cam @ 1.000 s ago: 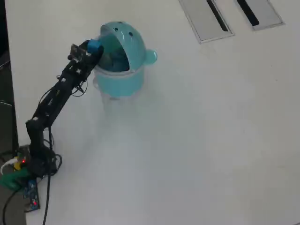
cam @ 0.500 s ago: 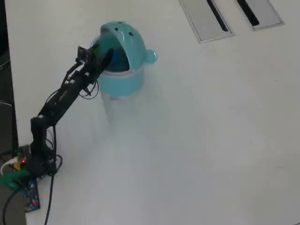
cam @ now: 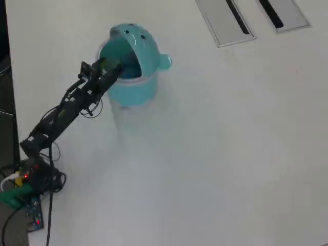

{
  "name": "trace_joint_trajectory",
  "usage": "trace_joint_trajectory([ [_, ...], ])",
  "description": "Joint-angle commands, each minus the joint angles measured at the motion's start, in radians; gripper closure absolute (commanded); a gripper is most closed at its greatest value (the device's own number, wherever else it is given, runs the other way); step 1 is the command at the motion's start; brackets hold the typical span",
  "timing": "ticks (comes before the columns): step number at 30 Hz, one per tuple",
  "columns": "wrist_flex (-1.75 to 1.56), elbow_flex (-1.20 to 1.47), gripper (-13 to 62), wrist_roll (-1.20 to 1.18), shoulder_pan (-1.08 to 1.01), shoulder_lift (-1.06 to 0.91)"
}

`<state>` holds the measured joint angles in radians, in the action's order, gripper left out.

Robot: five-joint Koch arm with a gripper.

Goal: Grasp RGB lego blocks and put them in the bin one by one.

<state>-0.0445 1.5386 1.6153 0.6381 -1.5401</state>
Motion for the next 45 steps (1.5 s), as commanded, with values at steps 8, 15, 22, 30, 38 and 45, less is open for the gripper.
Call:
trace_joint_trajectory([
  [8,-0.094,0.015,20.0,-0.236,-0.051,-0.163],
  [15,-0.184,0.115,20.0,-0.376,-0.126,-0.232],
  [22,-0.207,0.189,20.0,-0.529,-0.198,-0.314],
  [30,-0.225,0.314,20.1,-0.792,-0.307,-0.428],
  [38,-0.301,0.499,20.0,-0.956,-0.393,-0.545],
  [45,-0.310,0.646,20.0,-1.048,-0.431,-0.653],
])
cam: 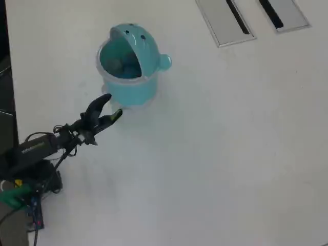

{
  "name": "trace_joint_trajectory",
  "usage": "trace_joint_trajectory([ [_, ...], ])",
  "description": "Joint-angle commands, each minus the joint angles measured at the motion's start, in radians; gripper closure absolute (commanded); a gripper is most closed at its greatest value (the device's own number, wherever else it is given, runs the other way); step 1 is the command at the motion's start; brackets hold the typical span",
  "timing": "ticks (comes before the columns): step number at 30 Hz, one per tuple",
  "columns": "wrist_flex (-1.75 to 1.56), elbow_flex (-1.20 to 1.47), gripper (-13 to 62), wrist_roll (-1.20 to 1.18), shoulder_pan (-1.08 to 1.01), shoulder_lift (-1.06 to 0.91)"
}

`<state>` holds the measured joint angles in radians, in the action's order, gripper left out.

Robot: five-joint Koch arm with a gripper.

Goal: Grasp RGB lego blocks and put them in the bin one by one.

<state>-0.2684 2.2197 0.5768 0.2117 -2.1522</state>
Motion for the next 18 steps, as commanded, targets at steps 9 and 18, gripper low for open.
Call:
trace_joint_trajectory([
  [9,-0.110,0.163,20.0,-0.060,-0.009,-0.198],
  [18,-0.322,0.348,20.0,-0.112,-0.141,-0.210],
])
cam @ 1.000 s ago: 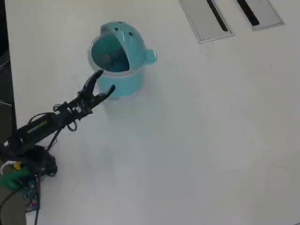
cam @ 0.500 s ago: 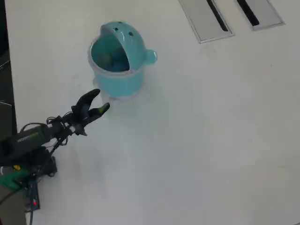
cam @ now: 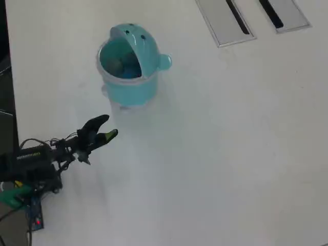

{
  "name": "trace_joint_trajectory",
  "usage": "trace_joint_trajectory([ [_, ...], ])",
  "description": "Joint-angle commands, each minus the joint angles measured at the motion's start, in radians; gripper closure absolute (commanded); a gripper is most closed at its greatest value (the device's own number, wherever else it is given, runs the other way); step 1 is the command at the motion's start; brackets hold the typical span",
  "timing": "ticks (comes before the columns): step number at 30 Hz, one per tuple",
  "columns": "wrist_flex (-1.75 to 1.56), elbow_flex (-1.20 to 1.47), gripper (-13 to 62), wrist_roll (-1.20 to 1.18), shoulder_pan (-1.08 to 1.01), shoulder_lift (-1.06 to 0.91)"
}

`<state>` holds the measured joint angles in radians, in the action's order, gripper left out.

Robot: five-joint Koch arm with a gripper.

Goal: Grasp RGB lego blocks and put them in the bin one by one.

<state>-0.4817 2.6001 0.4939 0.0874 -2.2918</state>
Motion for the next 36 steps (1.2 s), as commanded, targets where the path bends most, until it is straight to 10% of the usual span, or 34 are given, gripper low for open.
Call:
trace_joint_trajectory([
  [1,-0.121,-0.008,20.0,-0.040,-0.037,-0.071],
  [36,-0.598,0.535,19.4,-0.080,-0.066,-0.071],
])
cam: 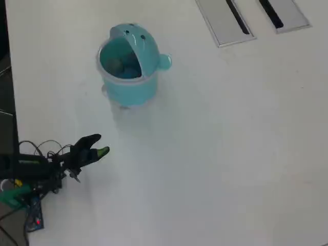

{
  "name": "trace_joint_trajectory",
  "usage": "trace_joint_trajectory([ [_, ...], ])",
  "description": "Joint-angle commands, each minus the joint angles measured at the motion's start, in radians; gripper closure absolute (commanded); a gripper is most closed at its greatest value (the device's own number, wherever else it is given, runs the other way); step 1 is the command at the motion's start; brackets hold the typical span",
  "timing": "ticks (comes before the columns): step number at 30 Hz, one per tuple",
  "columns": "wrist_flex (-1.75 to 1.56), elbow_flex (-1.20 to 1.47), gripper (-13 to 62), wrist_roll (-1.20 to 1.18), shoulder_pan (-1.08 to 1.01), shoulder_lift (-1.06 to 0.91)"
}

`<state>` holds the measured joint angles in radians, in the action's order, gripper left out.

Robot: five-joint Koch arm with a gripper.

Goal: Grasp RGB lego blocks and put them in the bin one by one.

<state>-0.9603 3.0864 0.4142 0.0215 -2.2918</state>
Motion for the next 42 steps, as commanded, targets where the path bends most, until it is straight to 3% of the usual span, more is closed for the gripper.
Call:
trace_joint_trajectory([
  [1,-0.123,0.055,19.4,0.000,0.000,-0.071],
  [14,-0.023,0.084,13.7,-0.049,-0.038,-0.071],
  [42,0.676,0.084,13.7,-0.173,-0.043,-0.060],
])
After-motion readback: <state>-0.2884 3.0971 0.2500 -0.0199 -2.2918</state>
